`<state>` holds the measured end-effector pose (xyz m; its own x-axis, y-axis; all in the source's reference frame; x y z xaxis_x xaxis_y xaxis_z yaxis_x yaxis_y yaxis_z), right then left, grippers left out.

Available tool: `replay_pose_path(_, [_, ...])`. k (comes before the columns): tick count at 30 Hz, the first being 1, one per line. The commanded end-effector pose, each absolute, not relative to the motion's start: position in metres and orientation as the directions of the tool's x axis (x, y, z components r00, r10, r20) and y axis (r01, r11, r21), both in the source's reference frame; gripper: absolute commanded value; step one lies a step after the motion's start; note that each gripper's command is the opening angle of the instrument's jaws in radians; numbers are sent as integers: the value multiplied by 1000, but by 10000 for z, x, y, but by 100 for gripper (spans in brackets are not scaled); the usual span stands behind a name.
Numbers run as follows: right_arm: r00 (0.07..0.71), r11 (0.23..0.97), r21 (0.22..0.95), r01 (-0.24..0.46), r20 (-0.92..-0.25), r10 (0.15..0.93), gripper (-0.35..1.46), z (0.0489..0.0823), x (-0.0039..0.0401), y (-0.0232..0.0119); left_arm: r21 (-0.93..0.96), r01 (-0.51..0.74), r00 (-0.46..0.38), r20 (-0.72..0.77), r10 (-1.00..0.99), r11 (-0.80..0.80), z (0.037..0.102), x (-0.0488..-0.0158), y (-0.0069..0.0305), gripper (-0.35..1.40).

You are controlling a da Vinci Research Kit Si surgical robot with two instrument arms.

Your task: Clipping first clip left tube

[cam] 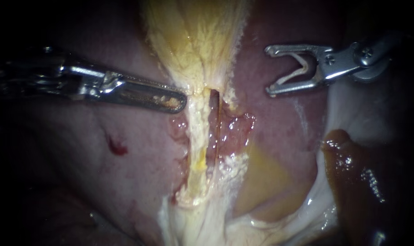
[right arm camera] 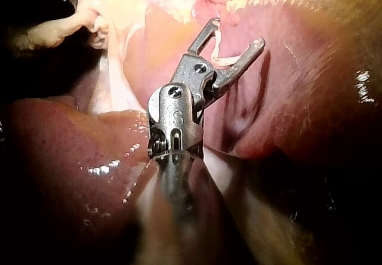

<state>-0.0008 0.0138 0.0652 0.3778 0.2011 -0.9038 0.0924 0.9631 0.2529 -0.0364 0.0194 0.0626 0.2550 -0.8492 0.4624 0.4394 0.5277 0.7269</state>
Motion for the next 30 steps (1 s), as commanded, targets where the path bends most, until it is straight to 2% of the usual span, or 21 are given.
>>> replay_pose_path(1, [379,961,261,87,-901,211,49,652,-7,137,727,439,255,462,-849,528,626,-364,194,-35])
replay_pose_path(17, [379,961,261,87,-901,210,49,652,-7,136,728,437,256,462,-849,527,624,-361,194,-35])
replay_pose_path(30, [379,961,261,87,-901,210,49,652,-6,136,733,442,248,454,-856,517,587,-329,210,-35])
